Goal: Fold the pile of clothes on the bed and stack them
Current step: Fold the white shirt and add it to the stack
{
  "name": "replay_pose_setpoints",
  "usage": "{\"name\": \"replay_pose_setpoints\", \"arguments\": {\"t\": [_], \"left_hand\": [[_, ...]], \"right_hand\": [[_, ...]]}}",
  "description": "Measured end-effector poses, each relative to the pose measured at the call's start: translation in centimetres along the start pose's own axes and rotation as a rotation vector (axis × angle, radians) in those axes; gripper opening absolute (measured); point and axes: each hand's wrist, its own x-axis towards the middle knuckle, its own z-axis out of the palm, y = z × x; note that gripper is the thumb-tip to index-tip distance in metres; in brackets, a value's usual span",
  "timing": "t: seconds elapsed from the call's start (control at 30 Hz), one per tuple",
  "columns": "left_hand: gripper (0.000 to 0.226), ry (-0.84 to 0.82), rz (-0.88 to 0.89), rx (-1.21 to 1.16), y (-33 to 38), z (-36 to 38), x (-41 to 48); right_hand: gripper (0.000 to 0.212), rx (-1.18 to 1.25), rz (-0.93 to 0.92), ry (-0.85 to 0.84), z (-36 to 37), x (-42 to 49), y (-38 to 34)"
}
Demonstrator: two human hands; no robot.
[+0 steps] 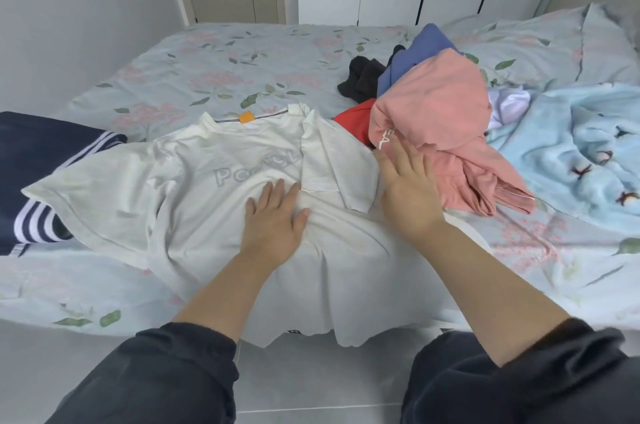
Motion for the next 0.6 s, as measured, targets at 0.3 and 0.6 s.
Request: {"name": "replay_pose_setpoints", "arguments": {"t": [0.3, 0.6], "left_hand": [[0.067, 0.051, -0.021, -0.012, 1.8, 0.5, 3.4], [0.066, 0.068, 0.007, 0.020, 2.6, 2.1, 5.7]], "right_hand": [[0.053, -0.611, -0.400, -0.242, 2.7, 10.9, 2.9], [0.058, -0.499, 0.382, -0.487, 0.6, 15.7, 15.7]]}}
